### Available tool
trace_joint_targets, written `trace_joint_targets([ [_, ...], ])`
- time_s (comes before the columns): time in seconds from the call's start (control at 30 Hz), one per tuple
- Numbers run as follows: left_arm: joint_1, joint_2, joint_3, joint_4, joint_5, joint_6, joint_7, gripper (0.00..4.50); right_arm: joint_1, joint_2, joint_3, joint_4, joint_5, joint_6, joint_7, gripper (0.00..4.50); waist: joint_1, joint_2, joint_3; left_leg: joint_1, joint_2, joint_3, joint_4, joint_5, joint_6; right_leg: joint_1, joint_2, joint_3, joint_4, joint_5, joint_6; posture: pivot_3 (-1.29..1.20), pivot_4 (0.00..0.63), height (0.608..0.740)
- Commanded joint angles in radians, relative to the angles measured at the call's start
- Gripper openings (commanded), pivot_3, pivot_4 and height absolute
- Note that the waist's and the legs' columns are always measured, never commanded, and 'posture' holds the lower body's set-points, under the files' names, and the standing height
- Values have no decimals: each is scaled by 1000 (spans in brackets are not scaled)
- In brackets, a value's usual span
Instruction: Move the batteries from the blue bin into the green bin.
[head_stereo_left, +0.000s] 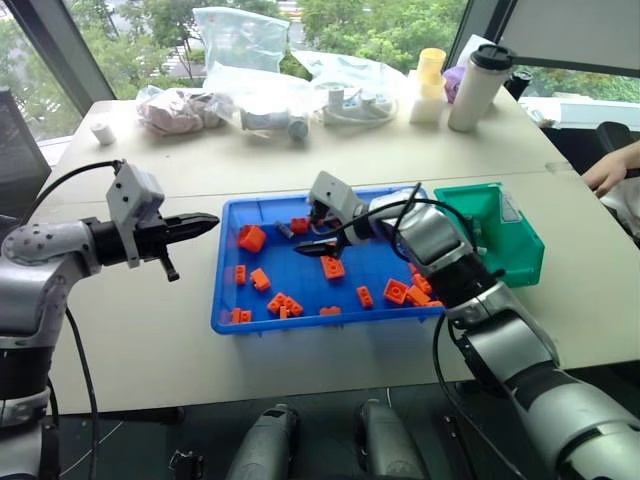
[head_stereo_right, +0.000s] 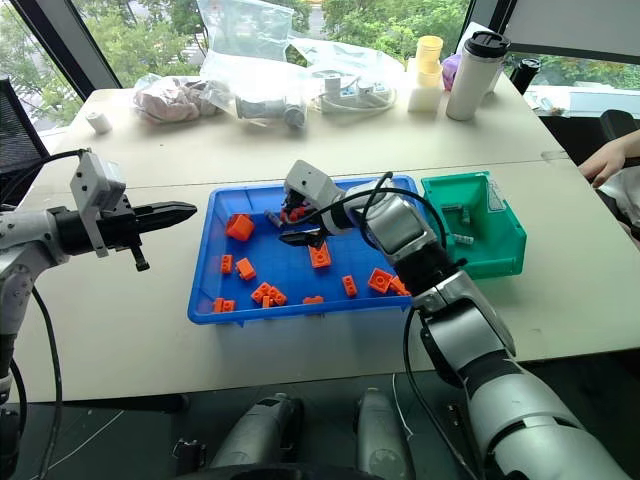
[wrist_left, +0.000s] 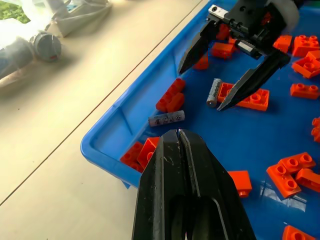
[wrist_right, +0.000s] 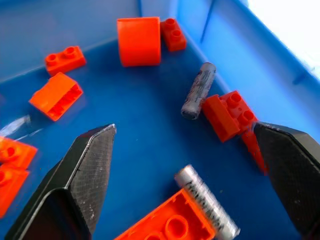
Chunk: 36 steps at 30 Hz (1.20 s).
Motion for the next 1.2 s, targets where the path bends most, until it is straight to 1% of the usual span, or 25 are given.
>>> trace_joint_targets([
  [0.03, 17, 18, 54, -59, -19, 9, 14, 0, -89, 65, -33, 158, -27, -111, -46, 4480, -4, 0, 0, 0, 0, 0, 0, 0, 0, 0, 0, 0, 0, 0, 0, 0, 150, 740],
  [0.17, 35, 19, 67, -81, -24, 18, 25, 0, -147, 128, -48, 295, -39, -196, -49, 4480, -16, 0, 0, 0, 0, -1, -1, 0, -1, 0, 1, 0, 0, 0, 0, 0, 150, 740],
  [0.43, 58, 21, 88, -109, -27, 31, 37, 0, -168, 201, -44, 416, -80, -278, -29, 4480, -33, 0, 0, 0, 1, -2, -2, 1, -1, -1, 2, 0, 1, 0, 0, 0, 150, 740],
  [0.77, 71, 12, 93, -138, -36, 44, 57, 0, -180, 263, -38, 523, -135, -291, -26, 4480, -46, 0, 0, 0, 1, -3, -3, 1, -1, -1, 2, 0, 1, 0, 0, 0, 150, 740],
  [0.97, 79, 10, 93, -153, -43, 48, 74, 0, -192, 274, -45, 602, -167, -281, -42, 4480, -48, 0, 0, 1, 1, -4, -3, 1, -1, 0, 2, 0, 1, 0, 0, 0, 150, 740],
  [1.03, 83, 7, 92, -156, -43, 48, 80, 0, -195, 280, -53, 608, -168, -274, -35, 3516, -48, 0, 0, 1, 1, -3, -3, 1, -1, 0, 2, 0, 1, 0, 0, 0, 150, 740],
  [1.07, 84, 7, 92, -157, -44, 47, 82, 0, -196, 283, -55, 610, -171, -272, -34, 3184, -48, 0, 0, 1, 1, -4, -3, 1, -1, 0, 2, 0, 1, 0, 0, 0, 150, 740],
  [1.2, 79, -1, 83, -150, -41, 39, 90, 0, -196, 302, -53, 603, -185, -272, -20, 1178, -49, 0, 0, 1, 1, -3, -3, 1, -1, 0, 2, 0, 1, 0, 0, 0, 150, 740],
])
